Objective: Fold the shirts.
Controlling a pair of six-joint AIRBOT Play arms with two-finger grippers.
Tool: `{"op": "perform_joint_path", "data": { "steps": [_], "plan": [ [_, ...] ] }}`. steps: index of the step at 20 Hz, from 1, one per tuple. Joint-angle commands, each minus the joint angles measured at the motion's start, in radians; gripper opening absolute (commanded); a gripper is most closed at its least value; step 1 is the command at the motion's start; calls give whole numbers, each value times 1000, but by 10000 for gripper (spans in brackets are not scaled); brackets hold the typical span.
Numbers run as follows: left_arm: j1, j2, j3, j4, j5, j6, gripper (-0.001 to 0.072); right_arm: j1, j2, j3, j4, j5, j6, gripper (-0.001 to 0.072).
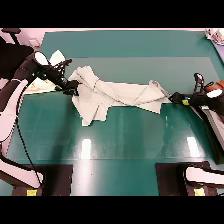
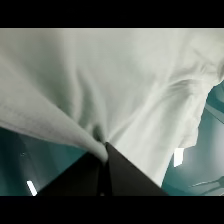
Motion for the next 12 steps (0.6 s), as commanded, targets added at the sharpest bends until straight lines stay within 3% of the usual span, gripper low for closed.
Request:
{"op": "perform_joint_path", "data": {
  "steps": [1, 2, 4, 5, 9, 12],
  "plan": [
    [0, 0, 1, 0, -1, -10, 29, 33, -33, -2, -10, -60, -32, 417],
    [0, 0, 1, 0, -4, -19, 29, 34, -32, 0, -8, -62, -39, 342],
    [0, 0, 1, -2, -9, -25, 29, 34, -32, 18, -8, -8, -39, 83],
    [0, 0, 1, -18, -17, -35, 29, 33, -32, 35, -8, 43, -39, 19],
    [0, 22, 1, -185, -110, -60, 29, 25, 21, 134, -16, 297, 44, 15],
    [0, 124, 1, -250, -169, -89, 28, -38, 117, 211, -17, 677, 169, 15]
  ]
}}
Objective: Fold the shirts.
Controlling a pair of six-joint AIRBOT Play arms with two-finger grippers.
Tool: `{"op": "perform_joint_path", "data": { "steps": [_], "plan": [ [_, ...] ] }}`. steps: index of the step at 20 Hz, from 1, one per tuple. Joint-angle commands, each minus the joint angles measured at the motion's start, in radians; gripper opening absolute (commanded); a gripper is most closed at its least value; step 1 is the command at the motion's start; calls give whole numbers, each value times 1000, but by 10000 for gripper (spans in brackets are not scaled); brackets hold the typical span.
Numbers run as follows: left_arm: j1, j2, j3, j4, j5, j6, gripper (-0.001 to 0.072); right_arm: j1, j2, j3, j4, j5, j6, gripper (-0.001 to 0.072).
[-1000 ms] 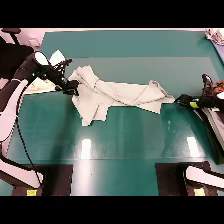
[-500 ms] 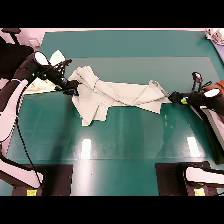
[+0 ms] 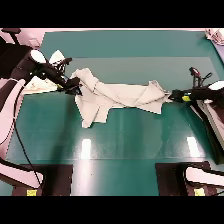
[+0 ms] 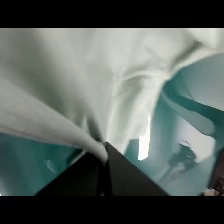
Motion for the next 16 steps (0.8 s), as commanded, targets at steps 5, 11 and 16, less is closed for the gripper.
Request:
{"op": "perform_joint_path", "data": {
  "steps": [5, 11, 16],
  "plan": [
    [161, 223, 135, -120, -89, -208, 27, -164, 253, 174, 201, 439, 247, 13],
    [332, 223, 413, -234, -131, -370, 27, -164, 161, 491, 26, 636, 507, 13],
    [338, 230, 497, -159, -225, -409, 27, -56, 183, 622, -191, 761, 516, 13]
  ]
}}
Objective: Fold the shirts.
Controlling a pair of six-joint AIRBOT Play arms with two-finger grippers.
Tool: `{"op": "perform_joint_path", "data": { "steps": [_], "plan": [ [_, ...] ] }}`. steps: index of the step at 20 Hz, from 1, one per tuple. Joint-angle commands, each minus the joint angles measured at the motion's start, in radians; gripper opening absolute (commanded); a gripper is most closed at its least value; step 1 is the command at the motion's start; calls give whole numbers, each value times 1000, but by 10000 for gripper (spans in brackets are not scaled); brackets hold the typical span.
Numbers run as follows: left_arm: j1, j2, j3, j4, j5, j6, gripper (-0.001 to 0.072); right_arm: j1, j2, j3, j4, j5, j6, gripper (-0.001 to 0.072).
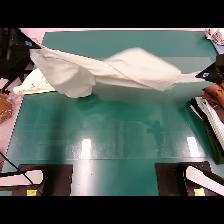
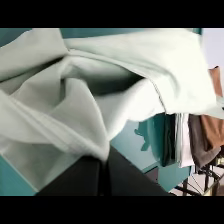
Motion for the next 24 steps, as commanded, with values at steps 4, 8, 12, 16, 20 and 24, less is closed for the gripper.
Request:
{"op": "perform_joint_path", "data": {
  "steps": [4, 8, 12, 16, 20, 24],
  "plan": [
    [20, 25, 46, 16, -111, -45, 28, 89, 49, 94, -178, 155, 29, 13],
    [21, 97, 46, 0, -160, -11, 28, 124, 124, 94, -173, 156, 12, 15],
    [21, 186, 46, 315, -91, 64, 28, 95, 204, 96, -285, -25, 8, 14],
    [27, 230, 39, 418, 3, 52, 27, 106, 238, 188, -285, -208, 58, 10],
    [-11, 251, 32, 439, 23, 49, 28, 114, 222, 288, -318, -92, 87, 10],
    [-17, 343, 35, 213, 251, 147, 28, 145, 304, 296, -238, -303, -75, 11]
  ]
}}
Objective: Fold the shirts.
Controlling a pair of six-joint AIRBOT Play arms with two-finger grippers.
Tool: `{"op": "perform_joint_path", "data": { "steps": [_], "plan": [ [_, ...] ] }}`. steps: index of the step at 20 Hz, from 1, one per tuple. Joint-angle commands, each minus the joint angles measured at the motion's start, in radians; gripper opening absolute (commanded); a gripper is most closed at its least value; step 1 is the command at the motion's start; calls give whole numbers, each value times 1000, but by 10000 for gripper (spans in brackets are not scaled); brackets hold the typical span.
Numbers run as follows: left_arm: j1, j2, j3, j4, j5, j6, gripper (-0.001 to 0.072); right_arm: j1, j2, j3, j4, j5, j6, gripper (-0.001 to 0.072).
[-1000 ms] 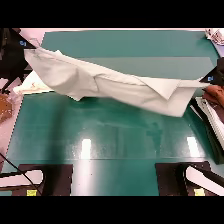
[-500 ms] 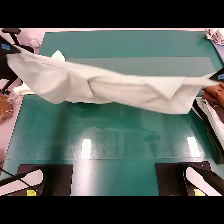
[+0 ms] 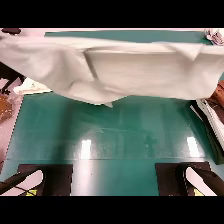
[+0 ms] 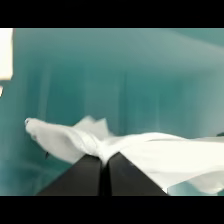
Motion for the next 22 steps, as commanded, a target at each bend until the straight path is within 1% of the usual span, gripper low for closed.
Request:
{"op": "perform_joint_path", "data": {
  "steps": [1, 2, 3, 4, 6, 7, 9, 12, 13, 14, 15, 16, 17, 18, 19, 20, 21, 22],
  "plan": [
    [-9, 70, -1, -99, 229, 95, 28, 31, 68, -11, 53, -242, -147, 11],
    [-9, 84, -1, -97, 268, 126, 28, 35, 91, -43, 53, -304, -169, 12],
    [-9, 87, -1, -98, 268, 145, 28, 41, 110, -82, 52, -327, -170, 14],
    [-9, 88, -1, -96, 231, 145, 28, 38, 120, -114, 53, -300, -175, 13],
    [-9, 99, -1, -138, 141, 146, 28, 54, 152, -166, 79, -232, -251, 13],
    [-9, 121, -1, -150, 114, 146, 28, 76, 187, -187, 77, -222, -274, 13],
    [-9, 201, -1, -150, 91, 146, 28, 108, 267, -199, 77, -232, -285, 12],
    [-9, 381, -1, -157, 30, 146, 28, 142, 382, -101, 80, -233, -328, 13],
    [-9, 447, -1, -161, 17, 146, 28, 155, 411, -56, 79, -254, -346, 13],
    [-9, 516, -1, -167, 35, 146, 27, 166, 437, -11, 75, -299, -362, 14],
    [-9, 566, -1, -167, 89, 142, 27, 173, 451, 26, 55, -356, -357, 14],
    [-8, 597, -1, -161, 161, 120, 27, 178, 449, 58, 21, -407, -333, 13],
    [-8, 601, -1, -134, 207, 86, 26, 177, 433, 79, -32, -429, -277, 13],
    [-8, 586, -14, -79, 217, 45, 27, 176, 404, 85, -119, -418, -185, 12],
    [-8, 564, -56, -39, 194, 0, 27, 177, 372, 62, -204, -375, -80, 12],
    [-8, 530, -134, -31, 140, -23, 27, 177, 337, 16, -267, -314, 10, 12],
    [-8, 491, -233, -47, 92, -20, 28, 176, 296, -47, -292, -248, 70, 13],
    [-8, 445, -368, -70, 86, -13, 28, 177, 245, -136, -276, -207, 106, 13]
  ]
}}
